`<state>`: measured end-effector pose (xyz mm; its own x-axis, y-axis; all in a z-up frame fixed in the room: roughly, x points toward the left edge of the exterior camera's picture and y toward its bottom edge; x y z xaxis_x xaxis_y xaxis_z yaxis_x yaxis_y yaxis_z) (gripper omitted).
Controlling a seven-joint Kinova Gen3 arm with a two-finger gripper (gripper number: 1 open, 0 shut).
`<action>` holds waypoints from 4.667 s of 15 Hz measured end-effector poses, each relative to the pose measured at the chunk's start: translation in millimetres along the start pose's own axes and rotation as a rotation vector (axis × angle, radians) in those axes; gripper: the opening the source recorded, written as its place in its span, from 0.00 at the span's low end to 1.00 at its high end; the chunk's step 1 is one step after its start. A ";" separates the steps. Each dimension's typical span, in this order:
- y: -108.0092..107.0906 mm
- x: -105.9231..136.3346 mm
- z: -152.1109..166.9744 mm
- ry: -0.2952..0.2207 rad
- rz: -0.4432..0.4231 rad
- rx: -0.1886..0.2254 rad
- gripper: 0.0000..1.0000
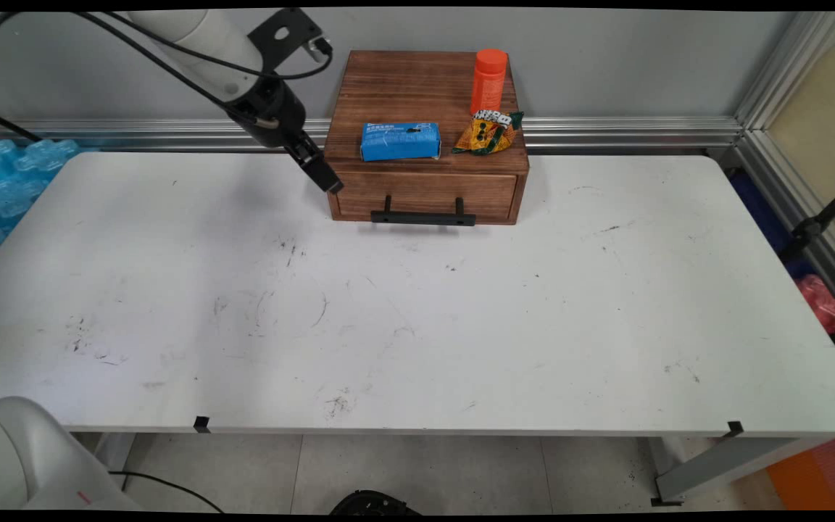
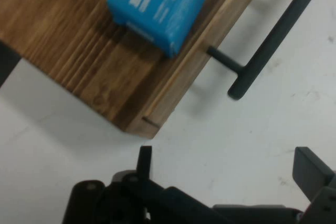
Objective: Open the drawer
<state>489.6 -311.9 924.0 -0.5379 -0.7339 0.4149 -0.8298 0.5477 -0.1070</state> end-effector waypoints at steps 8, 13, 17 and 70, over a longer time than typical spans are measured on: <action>27.8 9.3 27.8 0.054 0.055 -0.037 1.00; 35.7 15.8 50.8 0.077 0.078 -0.056 1.00; 39.2 16.4 65.6 0.075 0.099 -0.076 1.00; 59.5 33.4 162.0 0.082 0.414 -0.185 1.00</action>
<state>398.2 -368.9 785.2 -0.7984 -0.4083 0.4425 -0.5035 0.8558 -0.1189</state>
